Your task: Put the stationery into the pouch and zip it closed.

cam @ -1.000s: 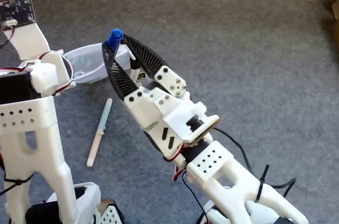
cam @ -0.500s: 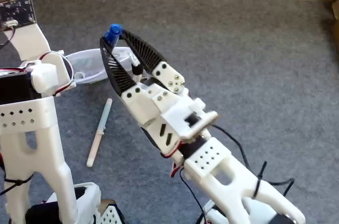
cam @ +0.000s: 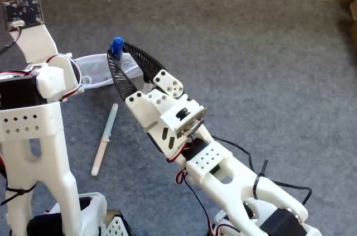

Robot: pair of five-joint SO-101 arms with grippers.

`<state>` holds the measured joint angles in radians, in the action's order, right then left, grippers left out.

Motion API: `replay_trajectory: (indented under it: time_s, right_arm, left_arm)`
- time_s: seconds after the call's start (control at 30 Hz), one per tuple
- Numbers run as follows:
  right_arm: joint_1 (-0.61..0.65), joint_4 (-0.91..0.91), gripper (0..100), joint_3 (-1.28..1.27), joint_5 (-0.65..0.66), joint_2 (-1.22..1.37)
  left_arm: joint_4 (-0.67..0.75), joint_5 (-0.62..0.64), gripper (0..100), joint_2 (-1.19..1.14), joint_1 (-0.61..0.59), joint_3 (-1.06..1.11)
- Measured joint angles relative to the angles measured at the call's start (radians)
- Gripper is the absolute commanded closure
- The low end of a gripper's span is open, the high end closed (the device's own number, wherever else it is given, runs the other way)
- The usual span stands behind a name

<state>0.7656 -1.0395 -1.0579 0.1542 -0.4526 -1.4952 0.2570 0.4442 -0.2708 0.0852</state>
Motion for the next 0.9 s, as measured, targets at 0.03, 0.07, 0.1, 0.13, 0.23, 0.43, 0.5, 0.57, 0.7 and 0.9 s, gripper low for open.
replay_trajectory:
  time_s: [0.03, 0.07, 0.1, 0.13, 0.23, 0.43, 0.5, 0.57, 0.7, 0.9]
  right_arm:
    - [0.0, 0.002, 99.3, -0.006, 0.0, 0.0]
    - [0.0, 0.021, 99.3, -0.008, 0.0, 0.0]
    - [0.0, 0.051, 99.3, -0.008, 0.0, 0.0]
    - [0.0, 0.087, 99.3, -0.008, 0.0, 0.0]
    - [0.0, 0.216, 99.3, -0.008, 0.0, 0.0]
    - [0.002, 0.367, 99.1, -0.005, 0.003, -0.017]
    - [0.003, 0.4, 97.8, -0.005, 0.003, -0.018]
    - [0.005, 0.434, 92.0, 0.0, 0.003, -0.018]
    - [0.008, 0.491, 78.5, 0.009, 0.003, -0.021]
    - [0.012, 0.512, 77.0, 0.009, 0.005, -0.021]
  left_arm:
    - [0.0, 0.0, 99, 0.0, 0.0, 0.0]
    - [0.0, 0.0, 99, 0.0, 0.0, 0.0]
    - [0.0, 0.0, 99, 0.0, 0.0, 0.005]
    - [0.0, 0.0, 99, 0.0, 0.0, 0.012]
    - [0.034, 0.0, 99, 0.0, 0.0, 0.04]
    - [0.074, 0.0, 99, 0.002, 0.002, 0.068]
    - [0.075, 0.0, 99, 0.002, 0.002, 0.069]
    - [0.078, 0.0, 99, 0.002, 0.002, 0.069]
    - [0.08, 0.0, 99, 0.002, 0.002, 0.072]
    - [0.083, 0.0, 99, 0.002, 0.005, 0.072]
